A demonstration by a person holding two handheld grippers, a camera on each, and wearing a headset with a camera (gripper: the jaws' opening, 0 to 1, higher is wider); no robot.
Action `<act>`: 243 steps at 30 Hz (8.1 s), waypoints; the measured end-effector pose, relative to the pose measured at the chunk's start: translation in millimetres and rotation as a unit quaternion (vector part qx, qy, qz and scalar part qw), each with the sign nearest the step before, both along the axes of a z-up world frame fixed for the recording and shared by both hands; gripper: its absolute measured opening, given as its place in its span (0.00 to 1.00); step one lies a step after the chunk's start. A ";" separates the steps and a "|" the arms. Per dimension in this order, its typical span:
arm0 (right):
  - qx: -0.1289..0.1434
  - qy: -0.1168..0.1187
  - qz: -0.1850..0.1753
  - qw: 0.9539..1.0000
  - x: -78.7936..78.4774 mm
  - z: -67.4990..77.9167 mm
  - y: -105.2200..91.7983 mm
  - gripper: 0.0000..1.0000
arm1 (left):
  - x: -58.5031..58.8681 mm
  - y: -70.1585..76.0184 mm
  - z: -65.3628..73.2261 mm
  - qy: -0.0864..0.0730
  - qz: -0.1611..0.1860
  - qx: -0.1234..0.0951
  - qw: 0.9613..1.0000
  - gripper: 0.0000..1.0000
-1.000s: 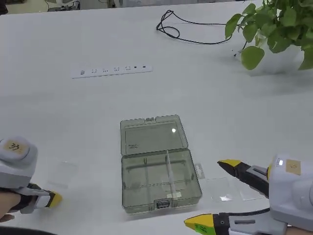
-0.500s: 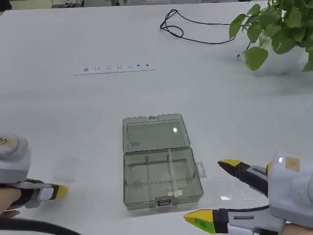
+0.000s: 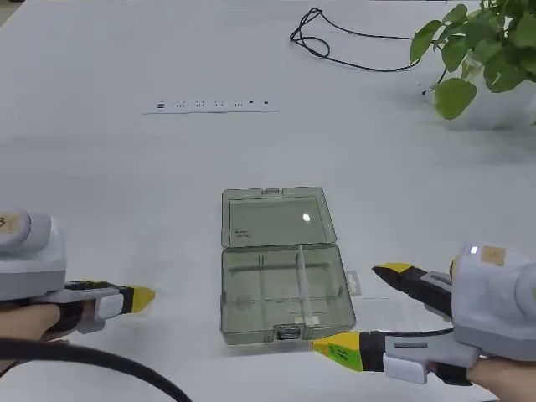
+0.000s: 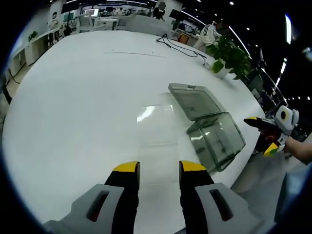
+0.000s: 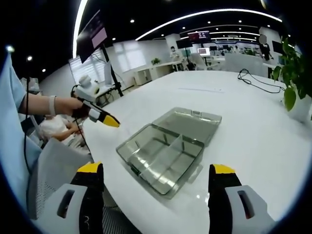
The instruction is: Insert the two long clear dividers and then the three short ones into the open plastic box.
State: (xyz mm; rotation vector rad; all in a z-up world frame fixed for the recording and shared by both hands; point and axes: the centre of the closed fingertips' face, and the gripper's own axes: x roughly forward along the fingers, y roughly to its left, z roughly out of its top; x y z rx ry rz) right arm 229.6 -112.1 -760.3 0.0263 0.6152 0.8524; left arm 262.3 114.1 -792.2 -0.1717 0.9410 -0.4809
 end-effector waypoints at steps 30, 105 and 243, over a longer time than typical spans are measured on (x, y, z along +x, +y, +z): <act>0.126 0.063 -0.052 0.989 26.7 40.7 23.2 0.53 | -14.2 -132.2 40.6 -0.072 -0.086 -0.085 0.990 0.30; 0.058 0.324 -0.138 0.934 38.1 29.6 47.7 0.02 | -21.8 -125.6 38.7 -0.231 -0.286 -0.002 0.930 1.00; -0.257 0.379 -0.105 0.883 51.4 -51.7 92.8 0.04 | -20.5 -91.3 26.3 -0.231 -0.238 -0.054 0.942 0.83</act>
